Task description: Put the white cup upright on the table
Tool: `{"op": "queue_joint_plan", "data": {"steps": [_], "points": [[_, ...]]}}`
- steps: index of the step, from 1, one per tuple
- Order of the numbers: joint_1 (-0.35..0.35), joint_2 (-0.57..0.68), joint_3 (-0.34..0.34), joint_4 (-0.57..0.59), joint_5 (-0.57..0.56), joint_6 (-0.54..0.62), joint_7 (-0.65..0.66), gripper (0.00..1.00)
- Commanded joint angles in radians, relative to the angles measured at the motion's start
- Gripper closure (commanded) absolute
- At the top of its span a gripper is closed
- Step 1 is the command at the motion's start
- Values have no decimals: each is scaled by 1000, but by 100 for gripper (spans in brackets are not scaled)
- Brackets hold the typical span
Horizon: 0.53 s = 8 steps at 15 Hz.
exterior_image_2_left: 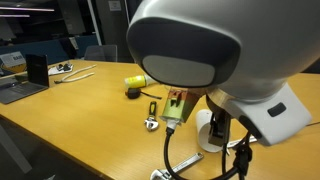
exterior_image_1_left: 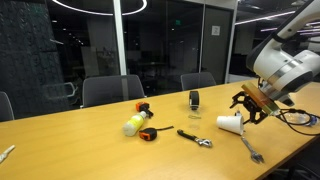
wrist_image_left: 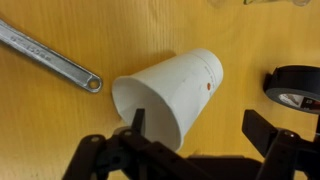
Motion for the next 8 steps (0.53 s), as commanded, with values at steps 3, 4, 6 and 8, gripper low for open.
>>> {"op": "queue_joint_plan", "data": {"steps": [3, 4, 6, 8], "points": [[18, 89, -1, 77, 10, -7, -42, 0], [19, 100, 2, 84, 4, 1, -44, 0], [19, 121, 6, 97, -7, 6, -47, 27], [16, 138, 11, 107, -31, 9, -39, 42]]}}
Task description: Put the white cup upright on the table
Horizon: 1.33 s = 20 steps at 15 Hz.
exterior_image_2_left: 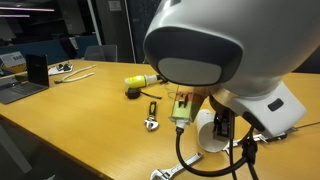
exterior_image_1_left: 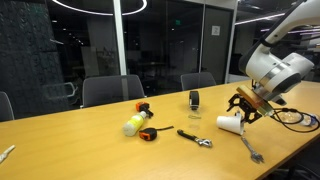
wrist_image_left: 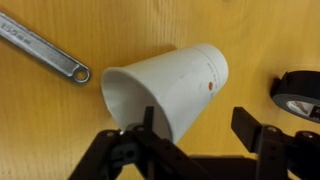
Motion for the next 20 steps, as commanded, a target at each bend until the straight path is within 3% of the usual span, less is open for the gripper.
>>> {"op": "queue_joint_plan", "data": {"steps": [1, 5, 6, 9, 14, 20], "points": [[2, 43, 9, 39, -44, 14, 2, 51], [-2, 67, 9, 51, -132, -8, 21, 80], [-60, 80, 62, 56, -193, -36, 44, 85], [-61, 103, 34, 92, -454, -192, 137, 89], [-127, 72, 94, 199, -869, -503, 358, 84], [-118, 69, 164, 314, -1218, -875, 559, 86]]}}
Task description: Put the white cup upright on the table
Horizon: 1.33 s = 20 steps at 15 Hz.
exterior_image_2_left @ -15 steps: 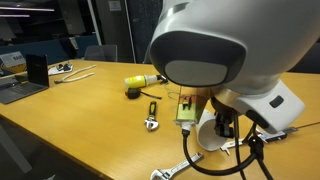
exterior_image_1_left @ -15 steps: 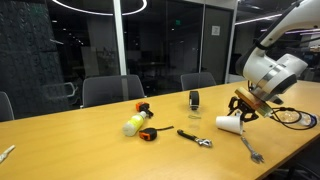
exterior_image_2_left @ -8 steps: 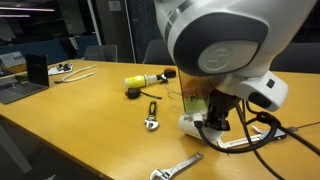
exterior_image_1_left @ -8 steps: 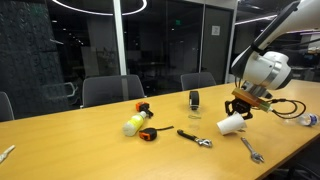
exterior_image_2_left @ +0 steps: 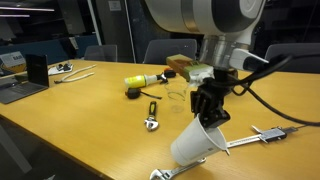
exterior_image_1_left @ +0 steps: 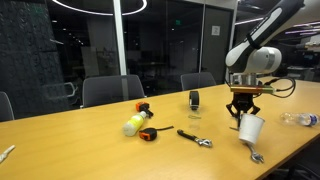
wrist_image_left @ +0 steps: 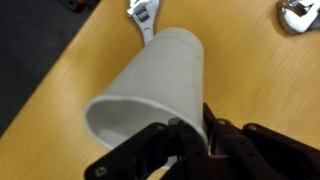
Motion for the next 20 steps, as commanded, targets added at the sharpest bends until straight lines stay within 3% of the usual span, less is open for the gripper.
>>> {"op": "queue_joint_plan", "data": {"steps": [1, 5, 9, 10, 18, 20], "points": [[1, -3, 58, 82, -168, -213, 108, 85], [18, 8, 104, 166, -335, -440, 134, 85], [32, 9, 133, 196, -509, -553, 146, 83], [34, 9, 136, 198, -535, -564, 148, 60], [40, -9, 141, 191, -621, -562, 147, 4], [40, -11, 141, 199, -619, -569, 151, 0]]}}
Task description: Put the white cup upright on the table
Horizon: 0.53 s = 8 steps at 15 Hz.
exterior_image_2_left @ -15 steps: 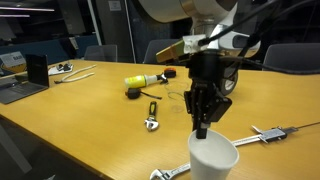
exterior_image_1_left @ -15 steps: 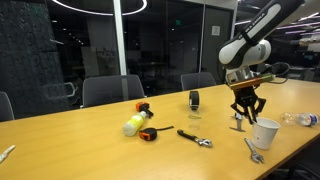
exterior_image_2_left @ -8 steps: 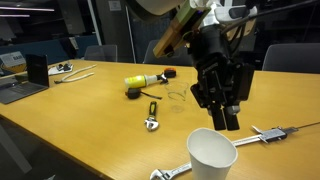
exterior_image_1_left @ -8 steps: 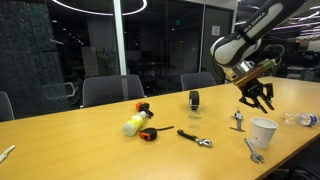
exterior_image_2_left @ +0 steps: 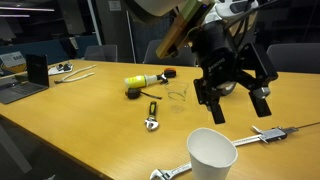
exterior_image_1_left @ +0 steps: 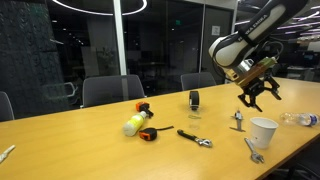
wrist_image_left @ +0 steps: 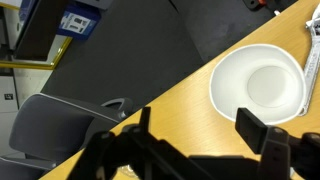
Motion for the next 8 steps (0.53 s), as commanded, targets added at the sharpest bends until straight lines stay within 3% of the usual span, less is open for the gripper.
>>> {"op": "queue_joint_plan", "data": {"steps": [1, 5, 8], "points": [[9, -18, 6, 29, -13, -31, 12, 0], [13, -88, 8, 76, 32, 3, -13, 0], [32, -215, 37, 100, 55, -3, -7, 0]]}}
